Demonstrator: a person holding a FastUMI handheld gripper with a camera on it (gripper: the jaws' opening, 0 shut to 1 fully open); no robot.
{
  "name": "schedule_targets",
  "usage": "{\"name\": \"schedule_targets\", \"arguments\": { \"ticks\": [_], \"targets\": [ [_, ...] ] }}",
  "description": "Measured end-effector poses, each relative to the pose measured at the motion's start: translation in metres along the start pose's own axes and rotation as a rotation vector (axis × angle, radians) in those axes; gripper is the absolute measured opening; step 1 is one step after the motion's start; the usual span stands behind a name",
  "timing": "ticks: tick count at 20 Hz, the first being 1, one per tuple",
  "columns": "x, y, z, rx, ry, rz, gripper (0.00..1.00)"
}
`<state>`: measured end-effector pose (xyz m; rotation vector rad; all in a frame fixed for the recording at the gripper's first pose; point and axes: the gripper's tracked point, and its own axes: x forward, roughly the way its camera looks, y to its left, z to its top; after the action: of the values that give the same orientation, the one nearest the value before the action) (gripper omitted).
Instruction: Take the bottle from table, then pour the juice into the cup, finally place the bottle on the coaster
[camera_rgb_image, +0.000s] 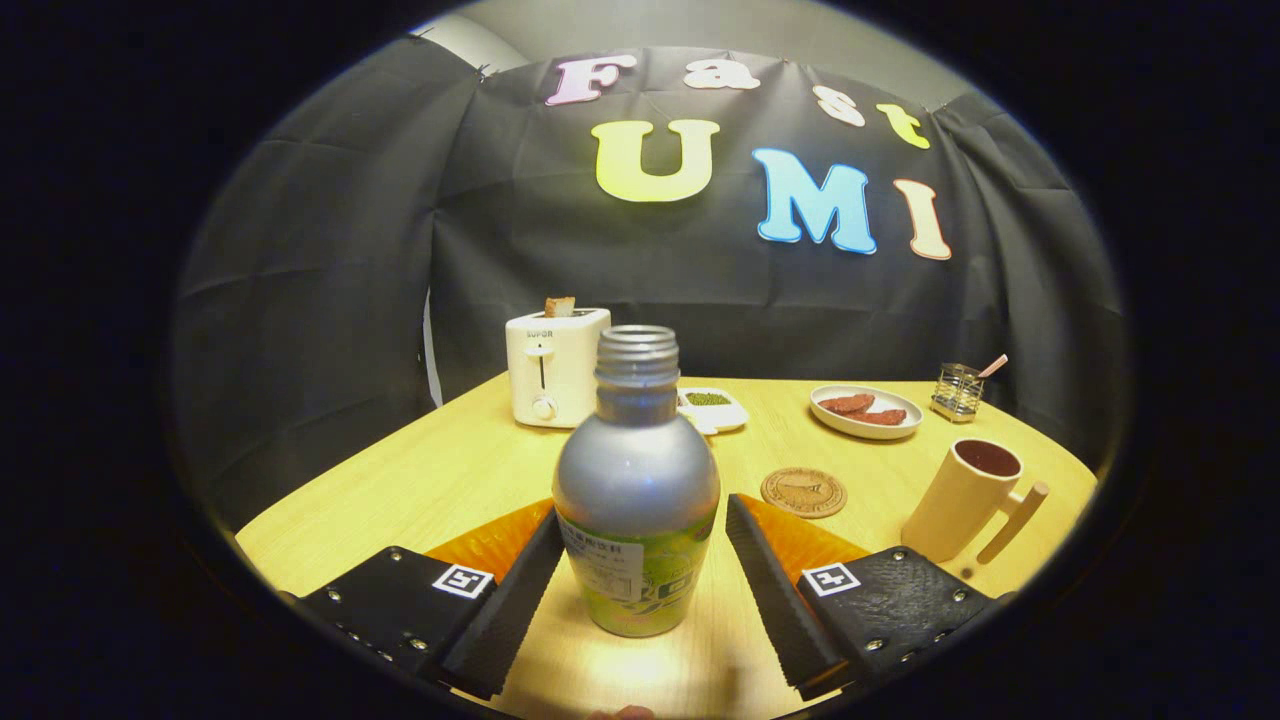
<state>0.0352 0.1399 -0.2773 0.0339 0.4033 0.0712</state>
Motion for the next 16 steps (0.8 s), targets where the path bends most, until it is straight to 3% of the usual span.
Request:
{"name": "schedule_targets", "arguments": {
  "ticks": [9, 12, 16],
  "targets": [
    [0.009, 0.004, -0.026, -0.014, 0.069, 0.006, 0.97],
    [0.010, 0.005, -0.028, -0.003, 0.073, 0.013, 0.82],
    [0.009, 0.009, -0.023, 0.040, 0.088, 0.042, 0.78]
  ]
}}
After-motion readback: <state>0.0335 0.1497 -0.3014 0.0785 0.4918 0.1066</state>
